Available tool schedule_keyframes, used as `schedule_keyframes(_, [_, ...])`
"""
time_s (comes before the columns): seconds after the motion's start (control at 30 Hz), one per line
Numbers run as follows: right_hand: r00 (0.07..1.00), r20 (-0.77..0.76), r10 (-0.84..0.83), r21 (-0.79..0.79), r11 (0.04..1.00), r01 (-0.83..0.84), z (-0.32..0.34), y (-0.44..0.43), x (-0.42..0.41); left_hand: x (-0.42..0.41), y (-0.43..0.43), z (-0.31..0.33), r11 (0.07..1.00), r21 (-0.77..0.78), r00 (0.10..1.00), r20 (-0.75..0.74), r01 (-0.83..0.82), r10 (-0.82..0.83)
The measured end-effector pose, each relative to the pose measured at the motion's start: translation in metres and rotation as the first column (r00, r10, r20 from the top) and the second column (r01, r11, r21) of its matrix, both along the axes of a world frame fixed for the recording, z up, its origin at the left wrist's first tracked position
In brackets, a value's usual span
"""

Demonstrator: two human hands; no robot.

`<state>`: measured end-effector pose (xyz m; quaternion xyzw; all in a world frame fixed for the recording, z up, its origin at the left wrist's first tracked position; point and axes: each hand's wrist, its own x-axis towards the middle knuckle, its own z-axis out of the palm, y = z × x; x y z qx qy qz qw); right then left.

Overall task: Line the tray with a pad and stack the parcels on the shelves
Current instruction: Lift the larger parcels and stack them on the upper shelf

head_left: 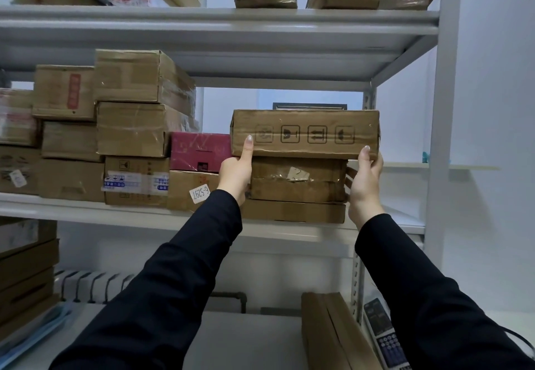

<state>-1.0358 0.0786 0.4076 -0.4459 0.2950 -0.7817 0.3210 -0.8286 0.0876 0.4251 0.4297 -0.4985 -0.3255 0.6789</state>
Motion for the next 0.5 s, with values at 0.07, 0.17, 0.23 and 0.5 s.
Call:
schedule_keyframes(0.07, [1.000,-0.010,0.000,-0.024,1.000,-0.001,-0.002,0.000,0.000,-0.002,-0.006,-0.003,0.999,0.001,0.999,0.010,0.037,-0.037])
schedule_keyframes(0.17, [1.000,-0.025,-0.005,-0.035,0.999,0.005,-0.003,-0.001,0.000,-0.001,-0.013,-0.008,0.996,0.011,0.995,0.035,0.089,-0.089])
schedule_keyframes(0.23, [1.000,-0.030,-0.001,-0.033,0.999,0.000,-0.002,0.001,0.000,0.000,-0.014,-0.011,0.995,-0.001,0.994,0.046,0.098,-0.098])
schedule_keyframes(0.5, [0.998,-0.017,0.059,0.039,0.998,-0.058,-0.018,0.003,0.007,-0.001,-0.014,-0.036,1.000,0.007,1.000,0.012,-0.025,0.025])
